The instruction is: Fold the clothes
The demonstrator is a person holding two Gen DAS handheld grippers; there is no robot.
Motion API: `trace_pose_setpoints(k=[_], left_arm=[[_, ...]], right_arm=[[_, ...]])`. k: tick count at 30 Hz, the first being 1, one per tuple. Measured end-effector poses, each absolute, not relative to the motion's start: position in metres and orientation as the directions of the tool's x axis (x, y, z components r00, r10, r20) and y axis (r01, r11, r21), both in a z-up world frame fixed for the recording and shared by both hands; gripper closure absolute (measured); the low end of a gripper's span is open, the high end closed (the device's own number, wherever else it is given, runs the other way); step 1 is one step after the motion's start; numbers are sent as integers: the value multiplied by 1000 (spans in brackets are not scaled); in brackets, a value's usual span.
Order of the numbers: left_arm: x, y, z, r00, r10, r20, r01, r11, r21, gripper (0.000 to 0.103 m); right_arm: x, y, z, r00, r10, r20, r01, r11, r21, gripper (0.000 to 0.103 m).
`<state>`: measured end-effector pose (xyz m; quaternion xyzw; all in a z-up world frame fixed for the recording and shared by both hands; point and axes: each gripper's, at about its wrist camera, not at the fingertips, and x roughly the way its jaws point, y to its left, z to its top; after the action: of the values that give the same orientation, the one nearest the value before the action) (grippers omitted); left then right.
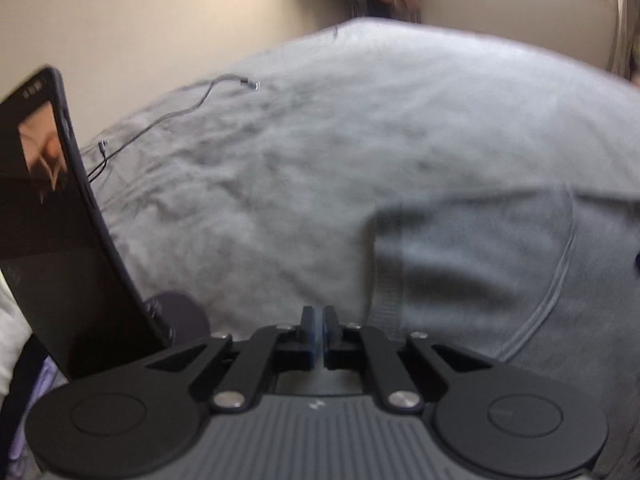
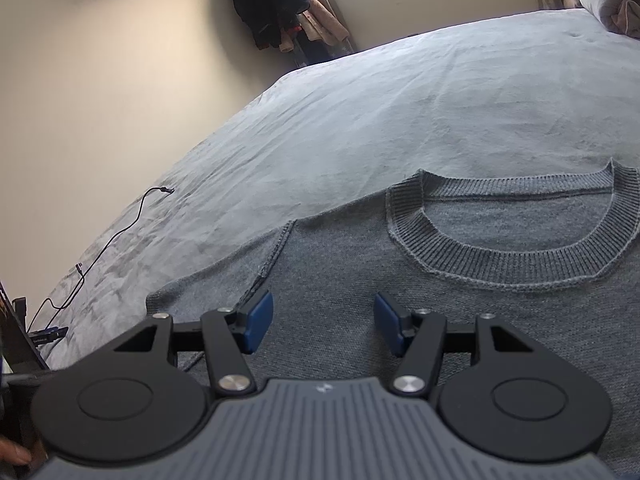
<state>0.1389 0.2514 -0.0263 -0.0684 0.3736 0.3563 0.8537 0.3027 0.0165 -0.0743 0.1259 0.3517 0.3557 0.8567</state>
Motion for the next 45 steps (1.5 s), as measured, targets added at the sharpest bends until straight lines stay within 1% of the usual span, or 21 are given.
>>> trace_pose_setpoints(k=[4,5,10,12,14,15,16,19,22,24,25,28,30,31,34,36,38,40,42,43,45], left_arm=[[147,238,-14,651,456,-607,-552,833,34,99],[153,235,-16,671,427,-606,-520,854,26,99],[169,230,-42,653,389,-649,-469,881,56,99],[167,232,-50,615,476,-629,-509,849,146,99],[167,241,-50,540,594,-596,-582,775,246,99],[167,247,-48,523,611,-594,-606,757,246,99],[165,252,-43,538,589,-602,-614,764,198,99],[160,260,-31,652,457,-604,-559,829,23,99],[169,254,-32,738,313,-598,-435,898,-66,99],[181,252,-41,731,283,-621,-393,919,-44,99],[188,254,-47,717,295,-632,-394,919,-18,99],[207,264,-56,689,384,-615,-420,903,94,98],[221,275,-55,633,487,-601,-469,860,202,98],[227,280,-54,615,509,-602,-479,848,228,98],[228,284,-41,596,525,-608,-512,832,216,97],[217,279,-32,614,501,-610,-514,840,172,94],[205,274,-27,641,447,-624,-499,860,103,82],[189,257,-22,669,396,-629,-470,881,55,76],[174,241,-16,701,346,-624,-427,904,21,71],[166,233,-13,719,321,-617,-401,916,10,67],[154,225,-9,754,278,-595,-364,931,-25,60]], right_arm=[[303,17,-75,500,697,-515,-521,717,464,42],[302,18,-75,500,695,-516,-523,718,460,42],[303,17,-76,498,697,-515,-522,716,464,42],[304,17,-76,498,698,-515,-521,715,466,42],[304,18,-76,499,697,-516,-521,717,464,42],[303,19,-76,499,696,-516,-521,717,463,42],[303,19,-76,499,696,-516,-522,717,462,42],[303,19,-76,500,695,-517,-523,718,460,42],[303,19,-77,499,696,-517,-524,717,460,42],[303,19,-77,499,696,-516,-524,717,460,42],[304,19,-77,498,697,-516,-524,716,461,42],[304,19,-78,496,700,-514,-523,714,466,42],[305,18,-78,495,702,-512,-521,711,471,42],[305,18,-78,495,703,-511,-520,711,474,42],[305,18,-78,495,702,-511,-521,711,472,42],[304,19,-78,497,700,-513,-520,714,469,42],[303,20,-76,499,694,-519,-519,719,462,42],[303,21,-71,508,679,-530,-523,732,436,41],[297,19,-60,579,607,-545,-507,791,344,39],[293,16,-55,609,571,-551,-487,817,309,39],[287,3,-46,630,539,-560,-443,841,310,38]])
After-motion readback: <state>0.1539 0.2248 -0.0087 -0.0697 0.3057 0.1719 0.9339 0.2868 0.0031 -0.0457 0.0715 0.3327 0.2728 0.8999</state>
